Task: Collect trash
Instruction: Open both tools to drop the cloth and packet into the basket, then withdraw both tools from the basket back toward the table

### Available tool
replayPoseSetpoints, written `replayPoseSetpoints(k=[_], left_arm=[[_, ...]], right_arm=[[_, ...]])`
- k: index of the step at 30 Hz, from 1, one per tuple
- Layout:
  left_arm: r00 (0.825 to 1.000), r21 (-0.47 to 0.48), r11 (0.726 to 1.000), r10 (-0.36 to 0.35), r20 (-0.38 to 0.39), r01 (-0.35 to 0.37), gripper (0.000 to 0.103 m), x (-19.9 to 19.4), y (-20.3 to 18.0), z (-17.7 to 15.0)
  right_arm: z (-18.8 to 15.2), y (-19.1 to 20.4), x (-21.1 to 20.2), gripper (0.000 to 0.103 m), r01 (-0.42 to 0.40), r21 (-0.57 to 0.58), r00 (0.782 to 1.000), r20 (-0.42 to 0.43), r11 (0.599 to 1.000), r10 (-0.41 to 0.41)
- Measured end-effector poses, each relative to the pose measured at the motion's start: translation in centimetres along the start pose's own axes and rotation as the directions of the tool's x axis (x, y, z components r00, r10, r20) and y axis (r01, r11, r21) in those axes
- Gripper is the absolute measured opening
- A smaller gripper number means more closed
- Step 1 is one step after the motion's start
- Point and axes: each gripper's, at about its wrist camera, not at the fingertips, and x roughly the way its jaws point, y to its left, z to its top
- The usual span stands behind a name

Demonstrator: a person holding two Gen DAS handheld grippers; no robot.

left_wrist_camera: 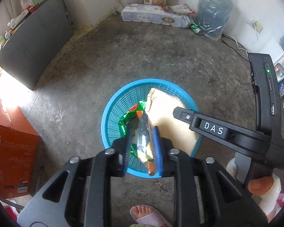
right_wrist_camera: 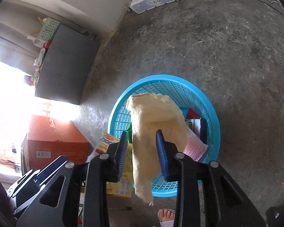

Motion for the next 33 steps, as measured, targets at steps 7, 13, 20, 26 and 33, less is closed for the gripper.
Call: replayPoseSetpoints(k=[7,13,20,26,33], left_arm=[[0.998,-0.039,0.998,-0.041,0.051,0.043,0.037,-1.0,0.5,-0.2],[0.987,-0.04,0.995,-0.089,0.136,0.096,0.042,-7.8,2.0,-1.2],[0.941,-0.011,0.993,-0.108,0.32,0.117,0.055,-20.9,5.1,-7.2],[0.888,-0.074,0.99,-0.076,0.453,0.122,0.061,-29.7,9.2,-17.0],[0.858,-0.279,0.96,0.116,0.5,0.032,0.062,-34.3,15.2,-30.7]], right_arm=[[0.0,-1.3,-0.9,0.042,-0.006,0.014,0.999,0.033,1.0,0.006],[-1.6,-1.1,-4.8,0.042,-0.051,-0.009,0.996,0.071,0.999,0.052],[-6.9,1.0,-13.6,0.055,-0.168,-0.112,0.975,0.127,0.979,0.182],[-12.7,3.0,-19.0,0.06,-0.239,-0.184,0.962,0.092,0.953,0.259],[-18.6,7.5,-21.4,0.06,-0.314,-0.275,0.947,-0.026,0.909,0.319]])
